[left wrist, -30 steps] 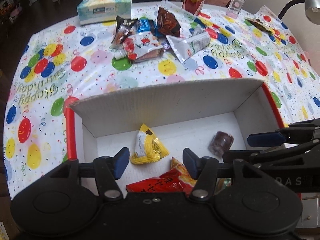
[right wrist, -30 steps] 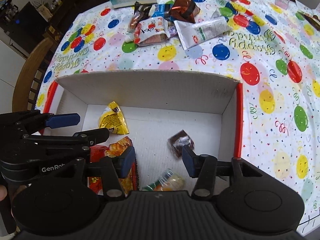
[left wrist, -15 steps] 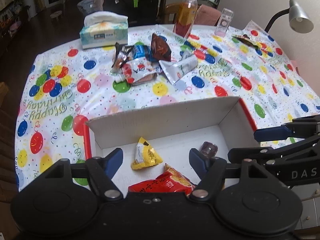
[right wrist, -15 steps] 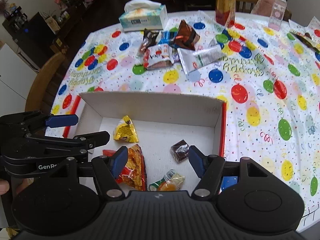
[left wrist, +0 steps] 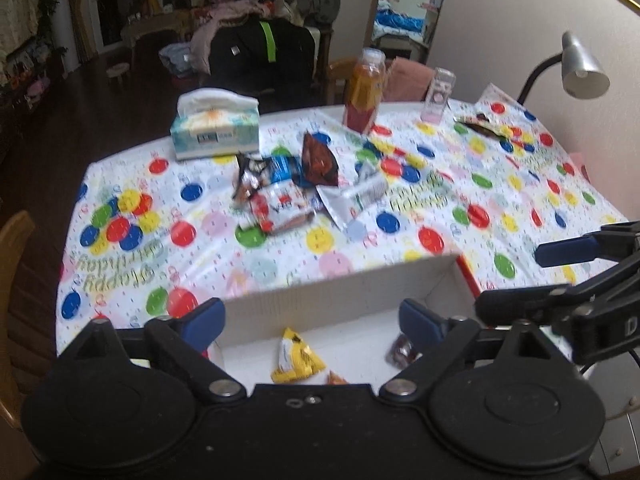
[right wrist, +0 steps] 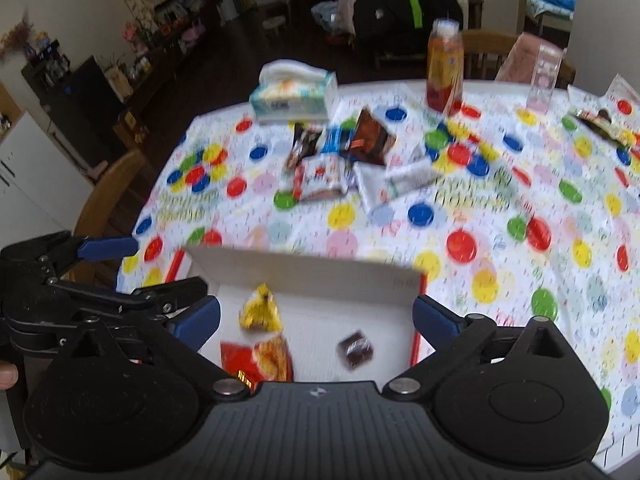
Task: Organize snacks
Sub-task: 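Lift both open tools away from the box toward the remaining snacks, then close the left tool on the white-red printed packet while the right tool grips the white wrapper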
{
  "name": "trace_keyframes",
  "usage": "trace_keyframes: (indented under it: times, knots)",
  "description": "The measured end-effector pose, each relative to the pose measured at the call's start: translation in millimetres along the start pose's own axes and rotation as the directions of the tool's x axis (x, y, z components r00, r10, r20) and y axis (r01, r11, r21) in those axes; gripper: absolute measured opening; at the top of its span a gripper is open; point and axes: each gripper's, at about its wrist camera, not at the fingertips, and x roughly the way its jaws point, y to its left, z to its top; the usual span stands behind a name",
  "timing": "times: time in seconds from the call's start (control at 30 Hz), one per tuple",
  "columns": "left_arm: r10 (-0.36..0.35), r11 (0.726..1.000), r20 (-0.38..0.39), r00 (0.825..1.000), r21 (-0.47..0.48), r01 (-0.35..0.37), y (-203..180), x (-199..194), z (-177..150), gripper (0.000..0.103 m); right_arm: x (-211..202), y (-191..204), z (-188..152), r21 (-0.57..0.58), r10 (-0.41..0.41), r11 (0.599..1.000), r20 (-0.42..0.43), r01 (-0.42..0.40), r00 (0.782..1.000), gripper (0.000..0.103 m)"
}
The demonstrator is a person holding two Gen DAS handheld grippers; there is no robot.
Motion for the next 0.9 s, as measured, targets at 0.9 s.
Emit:
trace_keyframes:
  times: [0.9]
  knots:
    - [0.134,0.978,-0.019,0.991,-0.157,-0.136,19.1,102.7,108.9,0.102,87.2,-88.7,141.3,0.007,-0.099,0.995,-0.044,0.1,0.994,0.103]
